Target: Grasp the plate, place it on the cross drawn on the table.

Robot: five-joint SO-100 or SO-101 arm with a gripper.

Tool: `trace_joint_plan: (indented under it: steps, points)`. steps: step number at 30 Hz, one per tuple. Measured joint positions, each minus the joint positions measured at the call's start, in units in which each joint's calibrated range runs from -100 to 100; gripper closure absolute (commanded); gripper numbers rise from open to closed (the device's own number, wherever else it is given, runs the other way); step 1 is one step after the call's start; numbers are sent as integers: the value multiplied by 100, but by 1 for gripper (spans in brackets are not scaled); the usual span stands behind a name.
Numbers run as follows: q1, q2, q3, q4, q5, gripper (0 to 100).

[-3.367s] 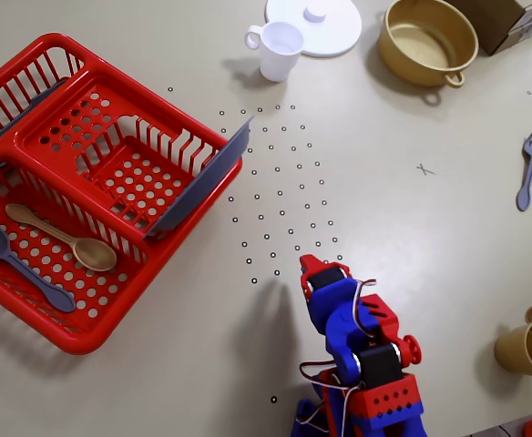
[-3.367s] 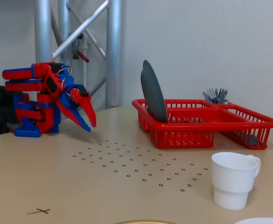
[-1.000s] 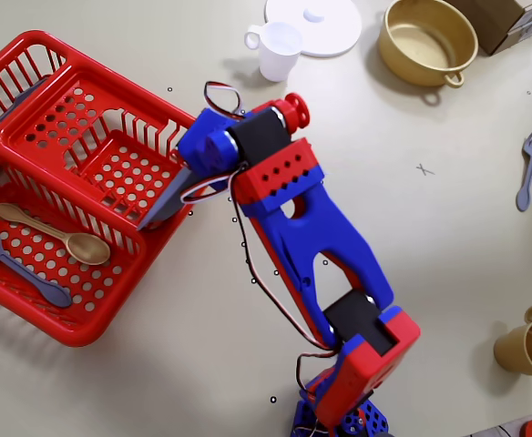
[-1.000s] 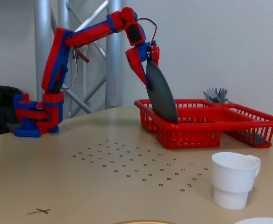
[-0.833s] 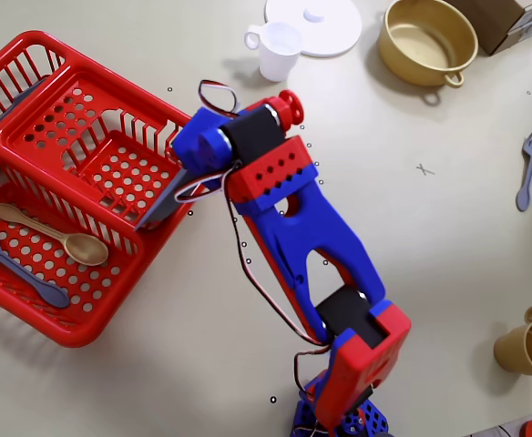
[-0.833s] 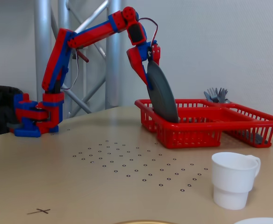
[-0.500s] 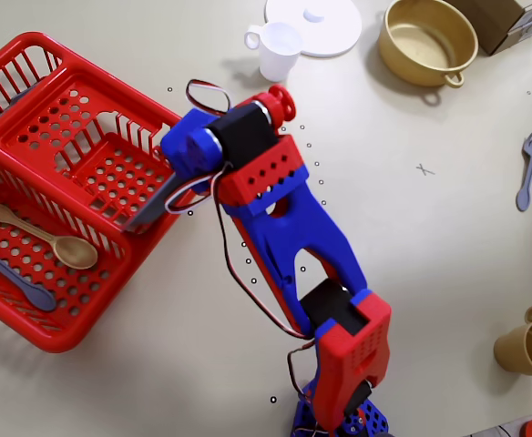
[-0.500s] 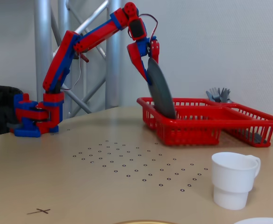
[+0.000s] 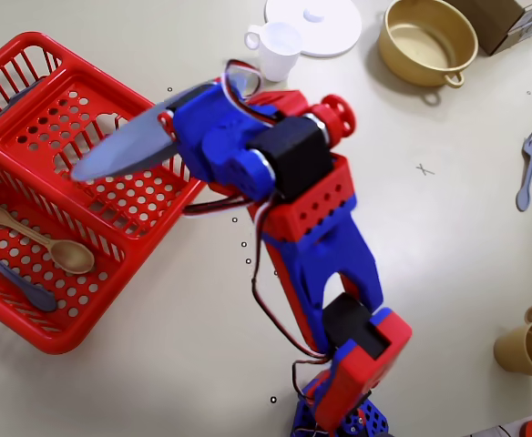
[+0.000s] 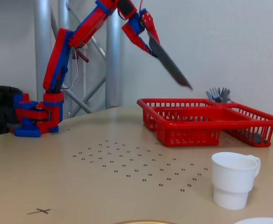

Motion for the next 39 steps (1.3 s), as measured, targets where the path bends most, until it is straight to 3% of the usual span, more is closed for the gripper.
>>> trace_joint_plan:
  steps: [7,18,27,39]
  points:
    - [765,-842,108,-841,-498,100]
    - [2494,-3162,3698,-2981,-488,100]
    - [4324,-2410,3752,-3149,-327,100]
    - [6263,-417,3761,-3542,459,100]
